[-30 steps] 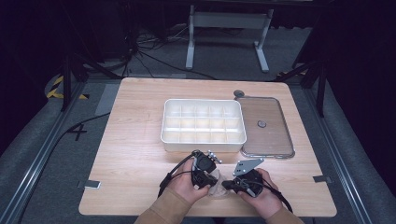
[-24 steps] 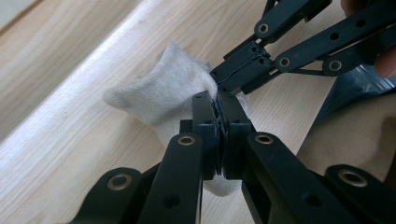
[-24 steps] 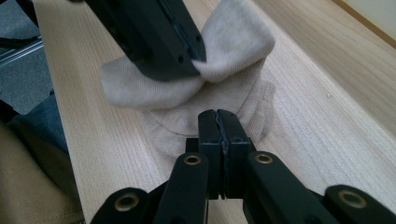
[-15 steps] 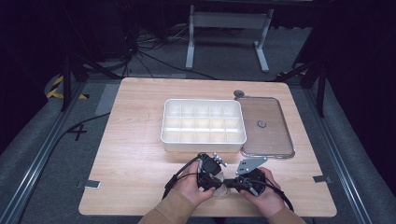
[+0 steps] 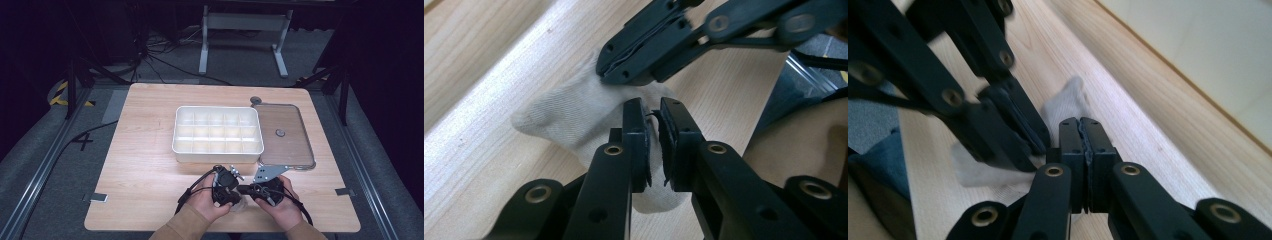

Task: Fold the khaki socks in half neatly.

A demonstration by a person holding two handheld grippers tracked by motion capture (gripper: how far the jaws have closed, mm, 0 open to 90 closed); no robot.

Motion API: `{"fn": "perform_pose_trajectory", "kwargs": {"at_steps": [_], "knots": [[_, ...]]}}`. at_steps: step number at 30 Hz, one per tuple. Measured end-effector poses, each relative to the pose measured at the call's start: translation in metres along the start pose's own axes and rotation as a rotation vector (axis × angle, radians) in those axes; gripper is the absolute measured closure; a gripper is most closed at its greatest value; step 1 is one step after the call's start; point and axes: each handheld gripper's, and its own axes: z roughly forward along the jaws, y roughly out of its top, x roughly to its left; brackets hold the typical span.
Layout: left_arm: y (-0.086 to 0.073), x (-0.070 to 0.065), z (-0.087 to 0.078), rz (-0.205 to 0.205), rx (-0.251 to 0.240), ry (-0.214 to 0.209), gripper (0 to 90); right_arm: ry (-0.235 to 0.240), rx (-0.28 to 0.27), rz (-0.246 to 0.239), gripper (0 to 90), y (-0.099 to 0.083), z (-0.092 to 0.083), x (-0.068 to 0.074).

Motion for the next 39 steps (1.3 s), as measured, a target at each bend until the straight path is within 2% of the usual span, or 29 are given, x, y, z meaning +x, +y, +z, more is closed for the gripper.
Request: {"fn": "perform_pose_trajectory", "kwargs": {"at_steps": [2,3,7,14,17,21,24,27,29,30,32,36,39], "knots": [[-0.001,0.001,-0.006,-0.014,-0.022,-0.023,80.1,-0.003,0.012,-0.003,89.7,-0.001,0.001,-0.001],[-0.002,0.002,-0.009,-0.011,-0.029,-0.028,80.0,0.0,0.014,-0.002,89.7,-0.001,0.001,-0.001],[-0.005,0.01,-0.022,-0.039,-0.057,-0.036,79.5,0.0,0.027,-0.007,89.6,-0.001,0.004,0.0],[-0.013,0.022,-0.029,-0.116,0.015,-0.024,77.5,0.009,0.024,-0.012,89.7,-0.002,0.0,0.003],[-0.016,0.025,-0.034,-0.149,0.063,-0.042,74.2,0.023,0.029,-0.019,89.6,-0.002,-0.001,0.004],[-0.019,0.026,-0.032,-0.18,0.092,-0.055,70.6,0.03,0.059,-0.021,89.6,-0.004,0.004,0.005],[-0.018,0.024,-0.025,-0.18,0.115,-0.07,67.3,0.03,0.065,-0.019,89.6,-0.004,0.005,0.007],[-0.018,0.023,-0.019,-0.171,0.131,-0.059,67.1,0.031,0.064,-0.018,89.6,-0.004,0.005,0.007],[-0.017,0.022,-0.017,-0.17,0.137,-0.049,76.0,0.032,0.065,-0.017,89.7,-0.004,0.005,0.007],[-0.017,0.022,-0.017,-0.155,0.139,-0.033,80.4,0.033,0.065,-0.018,89.7,-0.004,0.005,0.007],[-0.016,0.021,-0.019,-0.149,0.124,-0.026,86.4,0.036,0.059,-0.023,89.8,-0.003,0.004,0.008],[-0.015,0.021,-0.022,-0.141,0.106,-0.007,87.5,0.046,0.065,-0.034,89.9,-0.002,0.003,0.011],[-0.015,0.021,-0.025,-0.142,0.086,0.005,87.6,0.057,0.091,-0.038,90.0,-0.002,0.006,0.013]]}}
